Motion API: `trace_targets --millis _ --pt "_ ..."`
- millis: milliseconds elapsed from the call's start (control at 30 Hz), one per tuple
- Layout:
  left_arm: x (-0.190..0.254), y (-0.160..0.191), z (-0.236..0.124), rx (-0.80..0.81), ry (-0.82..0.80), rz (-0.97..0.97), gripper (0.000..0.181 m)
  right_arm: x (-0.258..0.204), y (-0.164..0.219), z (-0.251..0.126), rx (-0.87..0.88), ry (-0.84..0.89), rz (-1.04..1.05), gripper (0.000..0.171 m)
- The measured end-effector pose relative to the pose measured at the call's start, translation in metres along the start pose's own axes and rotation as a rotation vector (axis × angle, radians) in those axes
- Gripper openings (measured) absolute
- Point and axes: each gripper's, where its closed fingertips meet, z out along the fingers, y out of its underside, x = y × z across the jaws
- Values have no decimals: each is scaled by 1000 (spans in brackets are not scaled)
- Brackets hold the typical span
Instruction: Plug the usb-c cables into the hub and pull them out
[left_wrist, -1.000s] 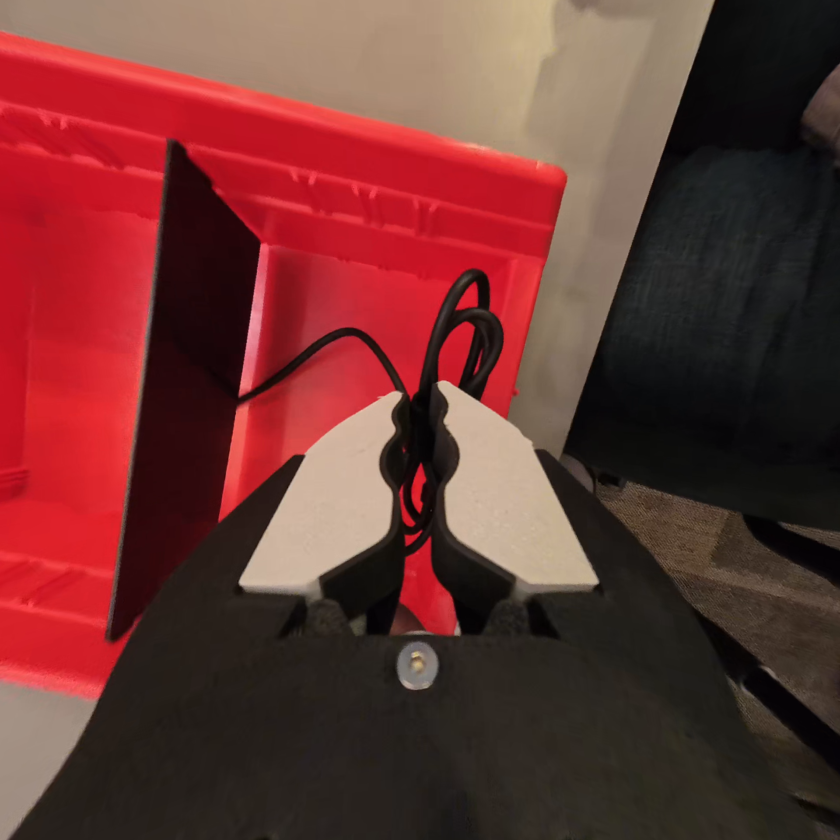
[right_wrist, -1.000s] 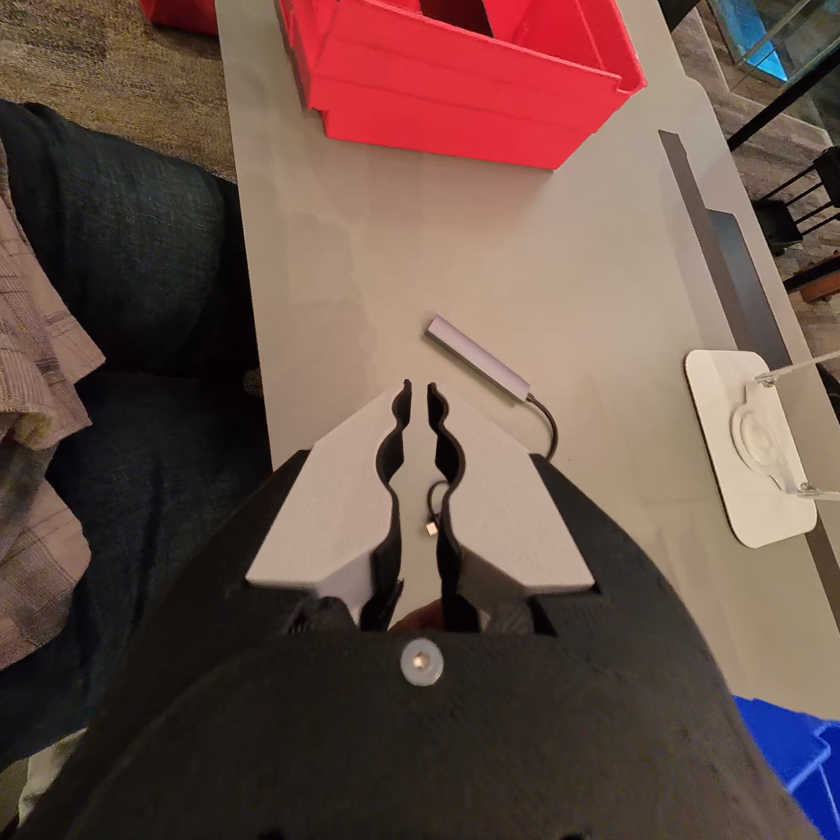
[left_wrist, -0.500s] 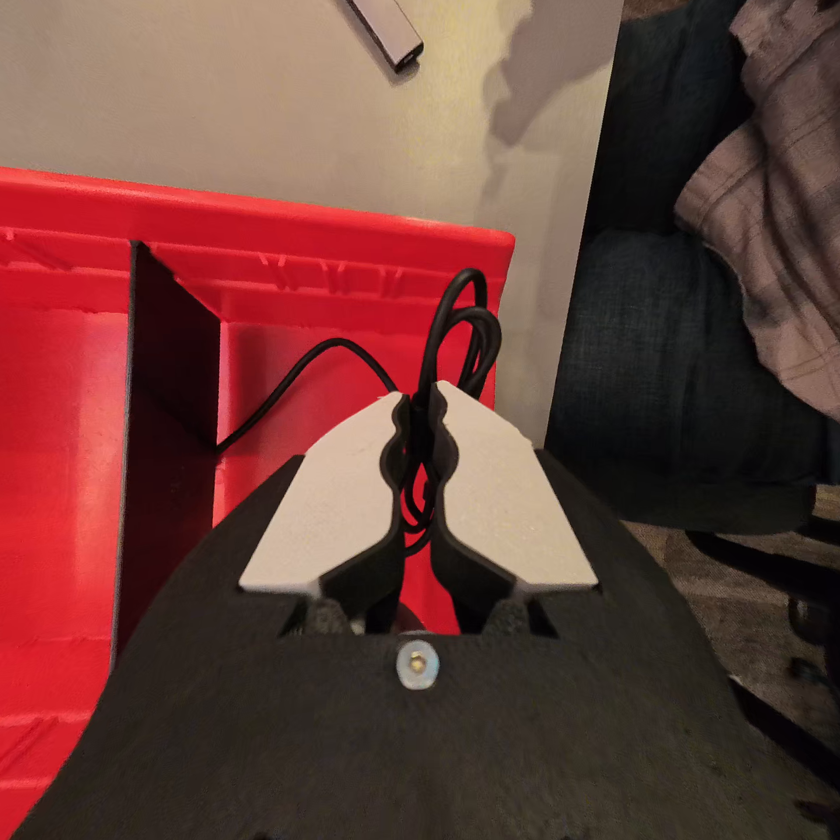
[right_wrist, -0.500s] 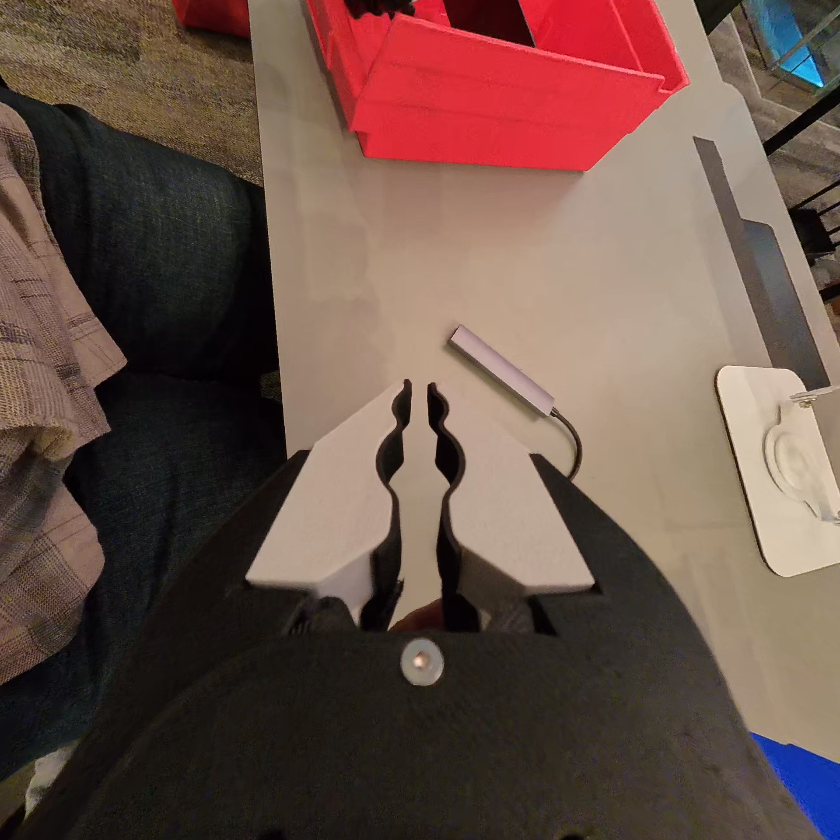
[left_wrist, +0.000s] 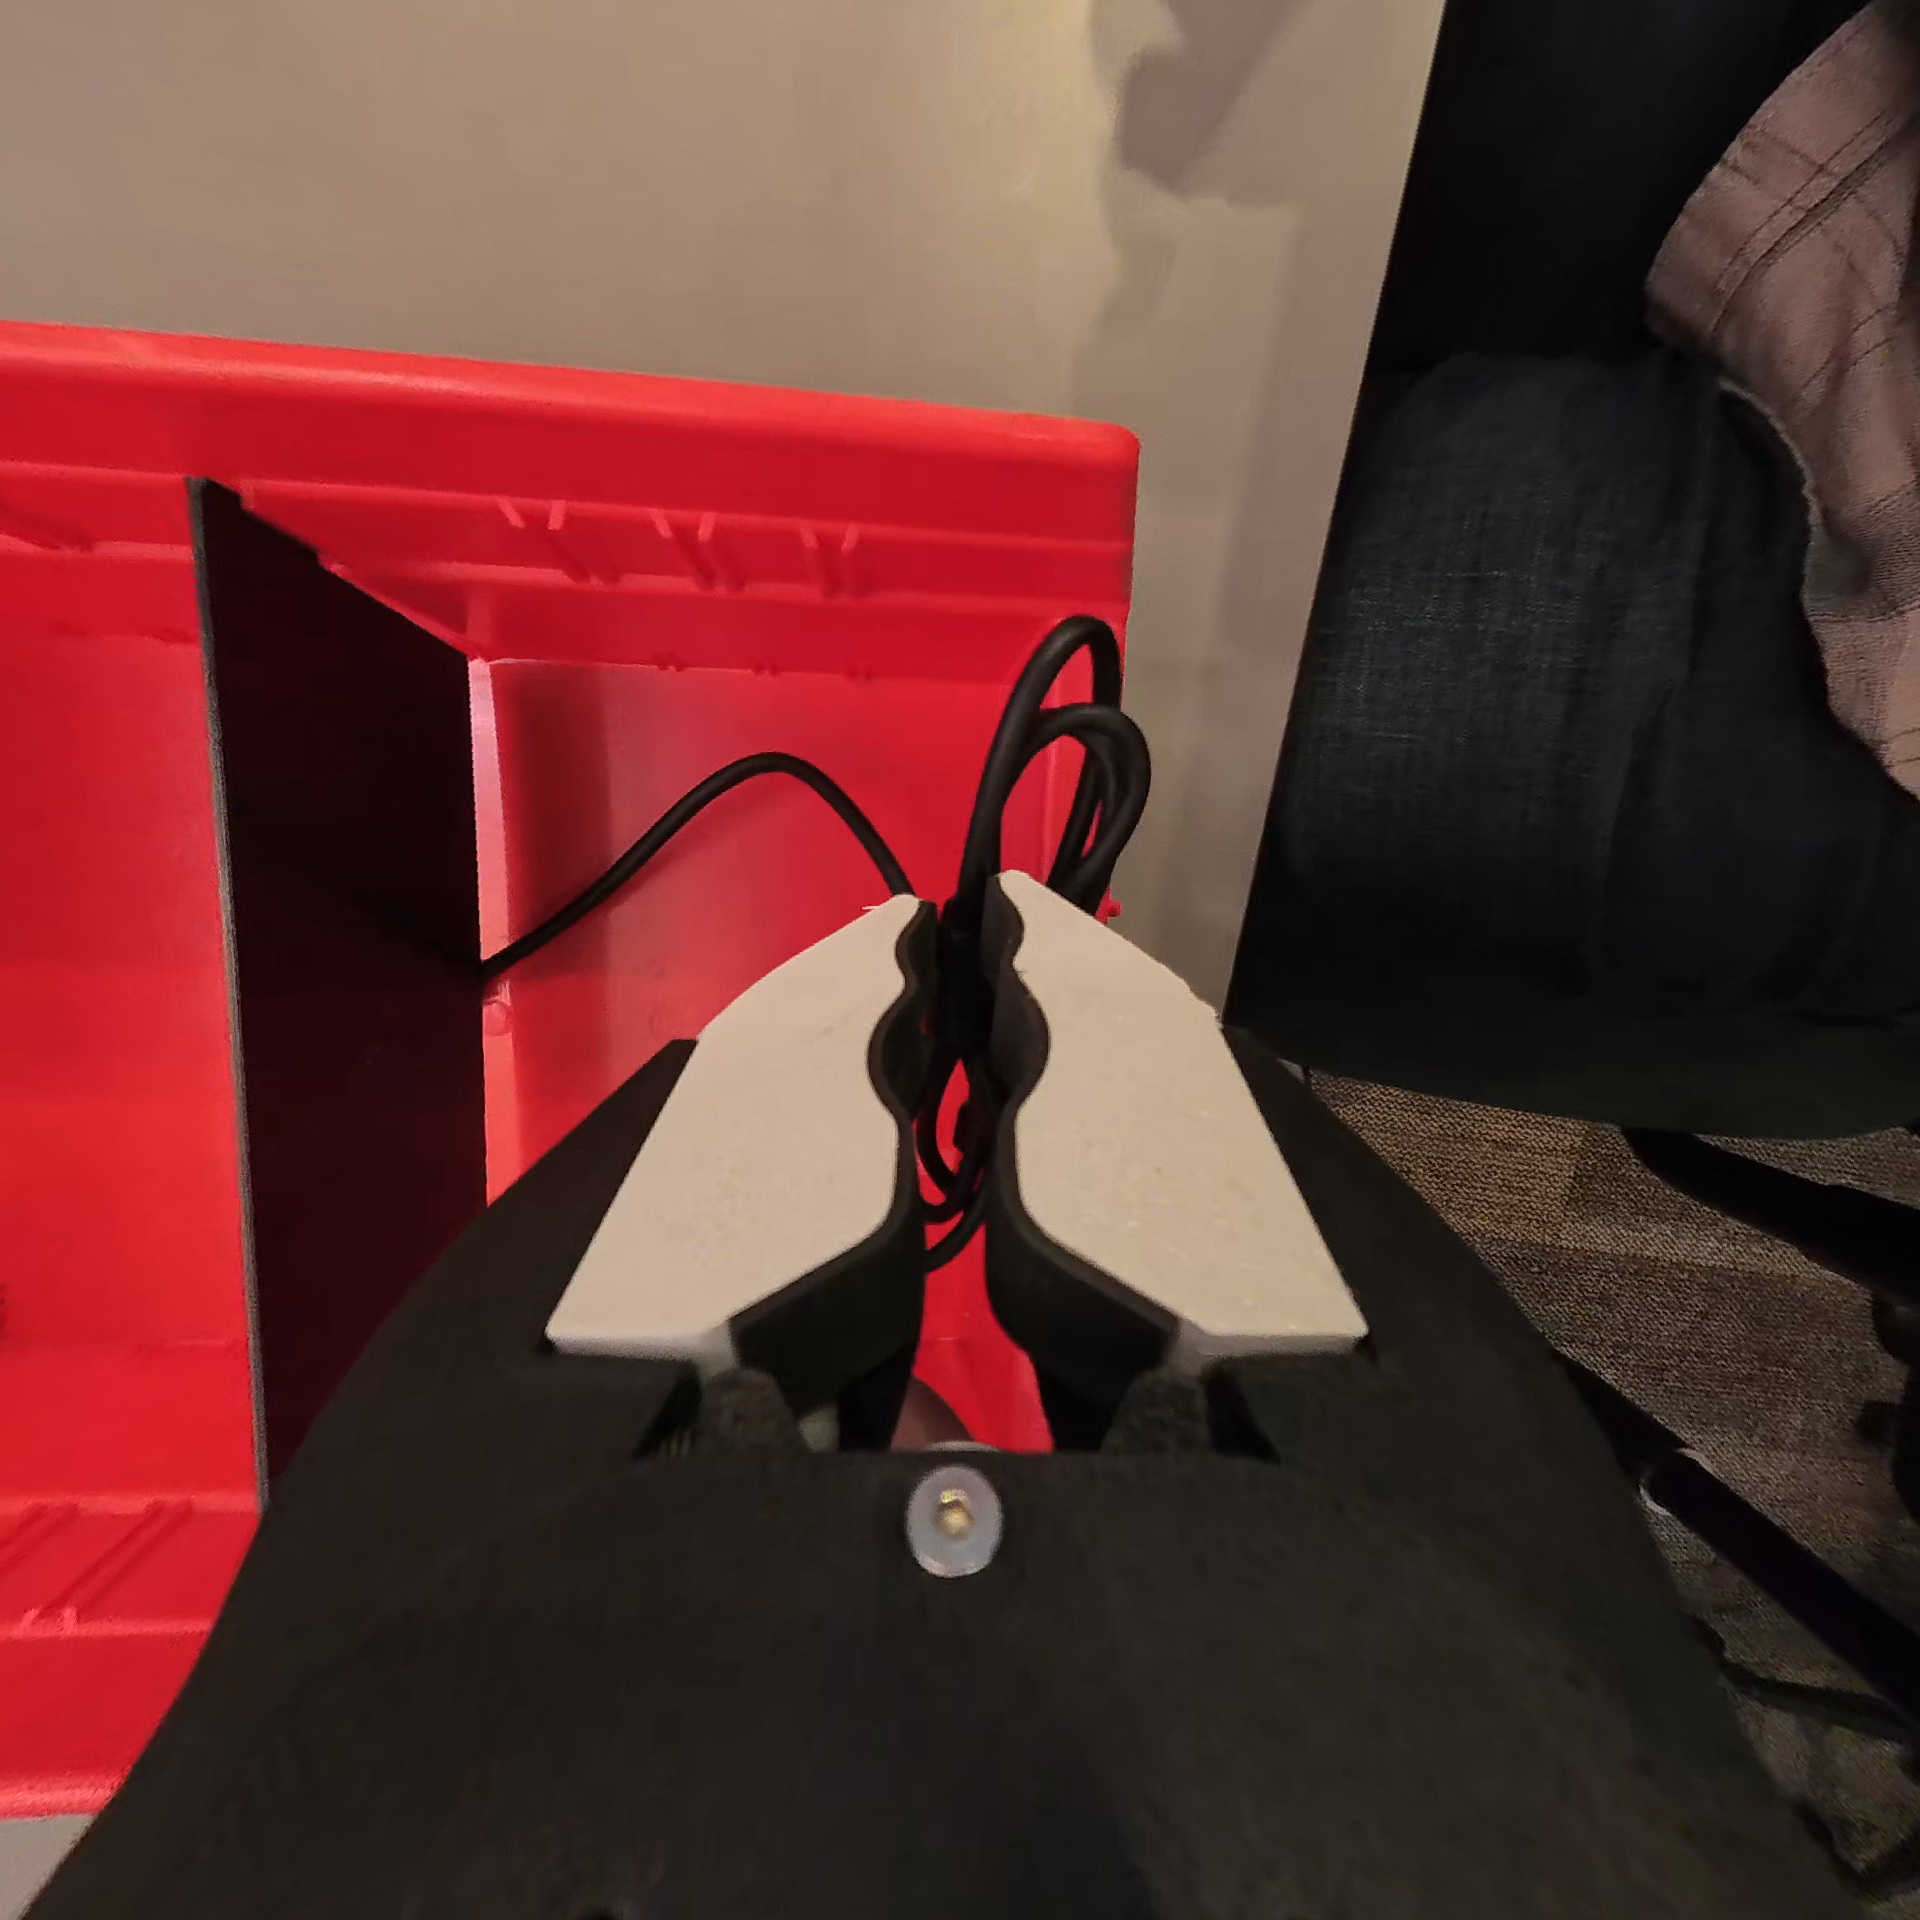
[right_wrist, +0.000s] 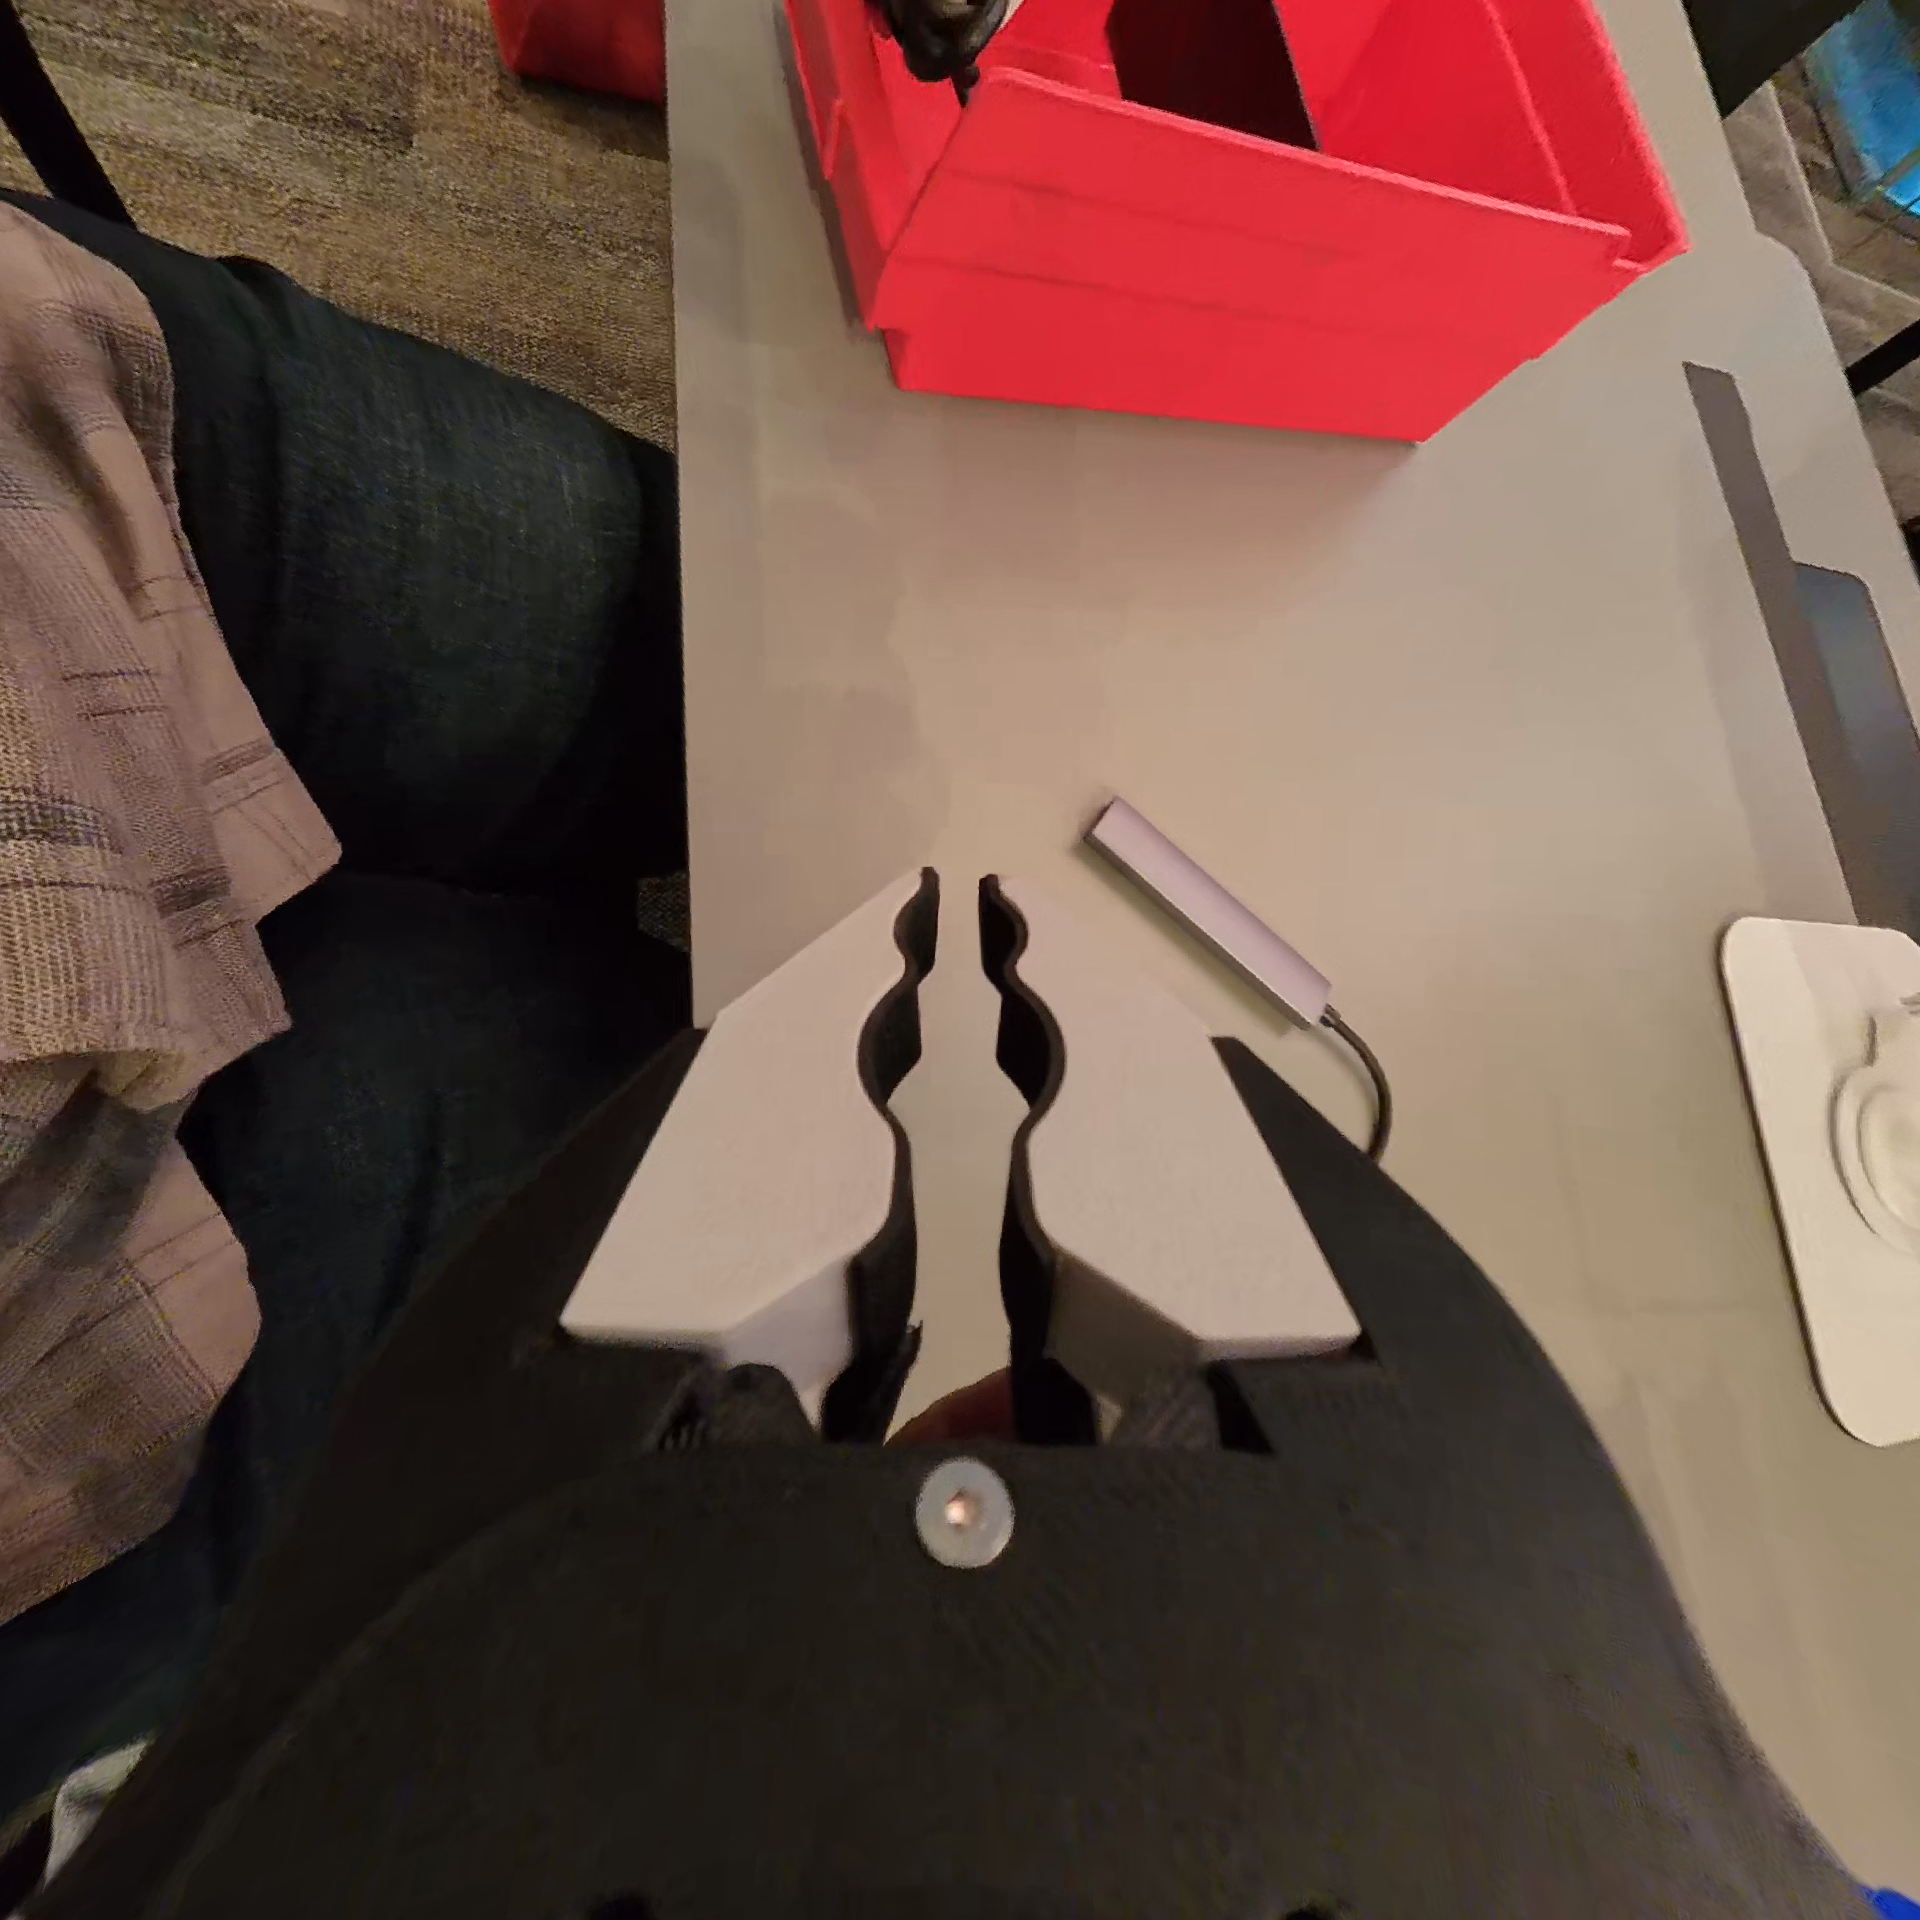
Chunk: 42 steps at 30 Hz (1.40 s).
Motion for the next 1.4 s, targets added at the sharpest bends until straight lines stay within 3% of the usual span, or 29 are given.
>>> trace_targets --millis 33,433,867,1033,1400 --pt "0 1 -1 -3 -4 3 7 -3 0 2 -3 -7 -2 5" --pt "7 9 -6 -44 -43 7 8 -25 -14 26 30 -97 -23 8" --pt "2 9 -7 -21 -53 -12 7 -60 -20 57 21 -231 -171 27" --pt "-8 -5 -44 108 -113 -46 7 -60 -12 54 11 -226 -167 27" --pt "-41 -46 -100 181 -241 26 6 -58 -9 50 22 -204 -145 26"
